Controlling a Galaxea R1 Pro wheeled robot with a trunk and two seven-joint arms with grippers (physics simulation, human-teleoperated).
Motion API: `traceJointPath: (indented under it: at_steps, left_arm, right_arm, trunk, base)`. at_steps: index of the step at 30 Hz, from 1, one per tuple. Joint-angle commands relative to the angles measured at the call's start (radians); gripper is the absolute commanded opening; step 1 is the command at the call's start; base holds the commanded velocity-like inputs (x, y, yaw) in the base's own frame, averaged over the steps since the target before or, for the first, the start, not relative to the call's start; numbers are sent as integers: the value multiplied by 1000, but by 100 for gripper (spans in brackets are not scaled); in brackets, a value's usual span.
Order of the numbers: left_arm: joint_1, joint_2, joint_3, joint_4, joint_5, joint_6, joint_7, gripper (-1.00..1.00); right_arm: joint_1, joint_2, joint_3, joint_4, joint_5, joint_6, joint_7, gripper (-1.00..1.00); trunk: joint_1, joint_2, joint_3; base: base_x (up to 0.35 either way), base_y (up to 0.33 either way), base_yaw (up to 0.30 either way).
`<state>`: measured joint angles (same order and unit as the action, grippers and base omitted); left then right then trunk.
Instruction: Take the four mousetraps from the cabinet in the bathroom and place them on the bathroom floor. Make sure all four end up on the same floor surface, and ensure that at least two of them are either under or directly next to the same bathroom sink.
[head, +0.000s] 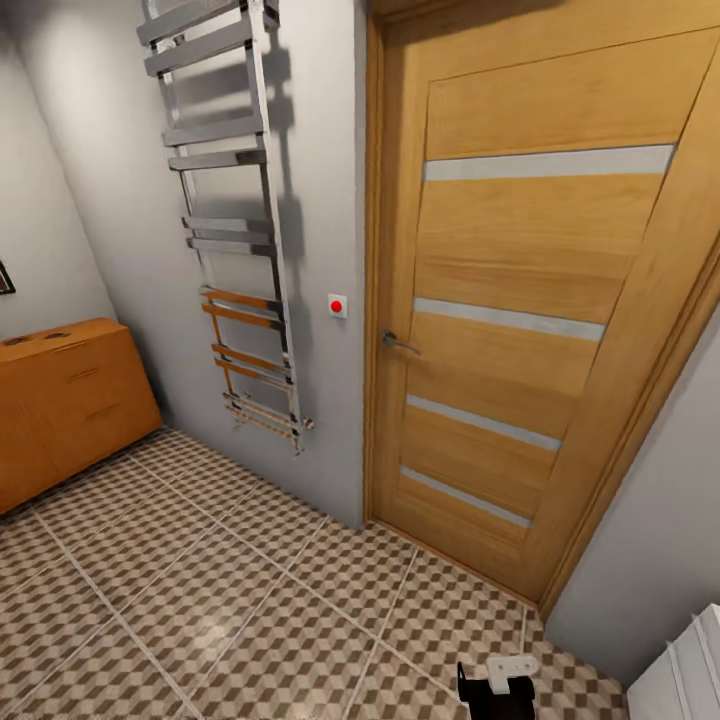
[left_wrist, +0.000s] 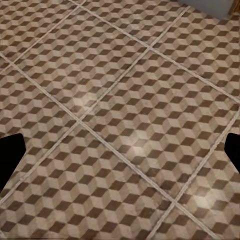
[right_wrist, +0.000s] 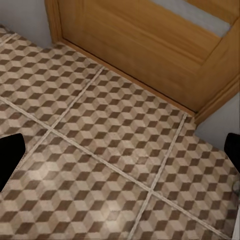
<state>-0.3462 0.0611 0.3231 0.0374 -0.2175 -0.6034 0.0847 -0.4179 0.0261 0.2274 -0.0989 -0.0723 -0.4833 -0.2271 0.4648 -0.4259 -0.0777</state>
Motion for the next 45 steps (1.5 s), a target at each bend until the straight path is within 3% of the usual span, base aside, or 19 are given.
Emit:
traceJointPath:
  at_steps: [1,45]
  left_arm:
    - [-2,0,2,4,-11,-6,9,100]
    - [-2,0,2,4,-10,-6,9,100]
  right_arm:
    - [-1,0,9,1,-7,-3,-5,100]
    - [-1,0,9,1,-6,-3,-5,100]
  trunk:
    - [1,-2,-2]
    - [1,-2,-2]
  base:
    - [0,0,260]
    - [0,0,259]
